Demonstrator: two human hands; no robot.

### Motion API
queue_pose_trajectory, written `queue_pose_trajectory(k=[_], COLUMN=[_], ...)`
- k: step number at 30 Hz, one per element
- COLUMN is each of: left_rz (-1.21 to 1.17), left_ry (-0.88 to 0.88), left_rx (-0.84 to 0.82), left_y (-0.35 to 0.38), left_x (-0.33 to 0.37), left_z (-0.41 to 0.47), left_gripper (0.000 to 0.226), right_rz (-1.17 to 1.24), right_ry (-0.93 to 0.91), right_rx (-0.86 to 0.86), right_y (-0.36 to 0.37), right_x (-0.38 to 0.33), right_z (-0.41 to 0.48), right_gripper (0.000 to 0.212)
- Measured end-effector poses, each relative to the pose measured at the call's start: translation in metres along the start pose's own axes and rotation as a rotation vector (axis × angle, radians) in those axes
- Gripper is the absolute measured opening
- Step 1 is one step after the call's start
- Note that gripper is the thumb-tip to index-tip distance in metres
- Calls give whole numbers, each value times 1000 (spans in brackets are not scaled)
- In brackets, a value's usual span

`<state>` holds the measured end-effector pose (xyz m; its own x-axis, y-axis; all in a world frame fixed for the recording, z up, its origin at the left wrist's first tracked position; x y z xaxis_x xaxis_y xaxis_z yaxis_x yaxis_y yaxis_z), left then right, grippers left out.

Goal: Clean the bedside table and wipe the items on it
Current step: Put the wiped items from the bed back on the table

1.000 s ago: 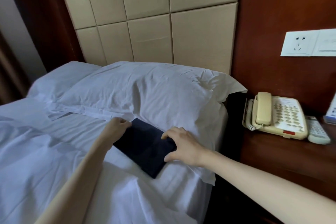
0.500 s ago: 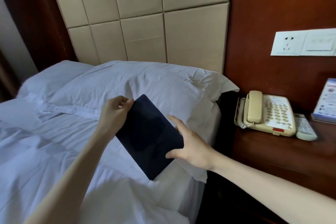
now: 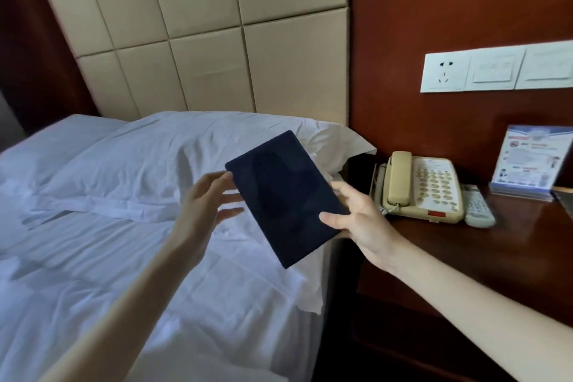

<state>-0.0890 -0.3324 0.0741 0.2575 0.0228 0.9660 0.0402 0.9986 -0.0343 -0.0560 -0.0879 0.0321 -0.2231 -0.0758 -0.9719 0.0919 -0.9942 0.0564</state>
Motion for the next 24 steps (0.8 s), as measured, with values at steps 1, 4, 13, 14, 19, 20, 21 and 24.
queue_pose_trajectory(k=[1,4,13,14,19,20,21,24], left_rz=[6,74,-1,-17,-99,-113,-114,-51], left_ry=[-10,-37,-76,-81,-116,-140,-161,-176], left_rx=[-55,-261,-421,-417,-430,-438,-453,-523], left_y=[9,41,137,146,186,195,204,235], left_x=[-1,-3,-1,1,14,17,19,26], left_z=[-1,-3,7,10,22,25,27,26], left_gripper=[24,23,18,17,16,16,18,26], right_rz=[51,149,-201,-383,-925,-1080,-1220,-1482], right_ry=[4,24,-68,-105,-172,-199,-236,-261], right_rx=[34,107,364,384,275,293,318,385], right_y=[-7,-26,-82,-89,-113,-118,-122,-130], right_x=[-1,-3,-8,-10,-17,-18,-19,-25], right_z=[0,-2,-22,-25,-45,-47,-49,-54], right_gripper=[42,41,40,41,59,62,63,61])
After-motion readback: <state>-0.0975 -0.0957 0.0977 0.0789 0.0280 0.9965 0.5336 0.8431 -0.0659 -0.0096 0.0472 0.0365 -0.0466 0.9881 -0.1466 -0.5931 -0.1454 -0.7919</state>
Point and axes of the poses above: each hand's wrist, its own z-axis towards the middle knuckle, its own y-axis out of the palm, x = y × z, the point moved 1 cm from there along z, towards the middle knuckle, and after that the axes turned 1 degree about -x, right-handed, at the moved point
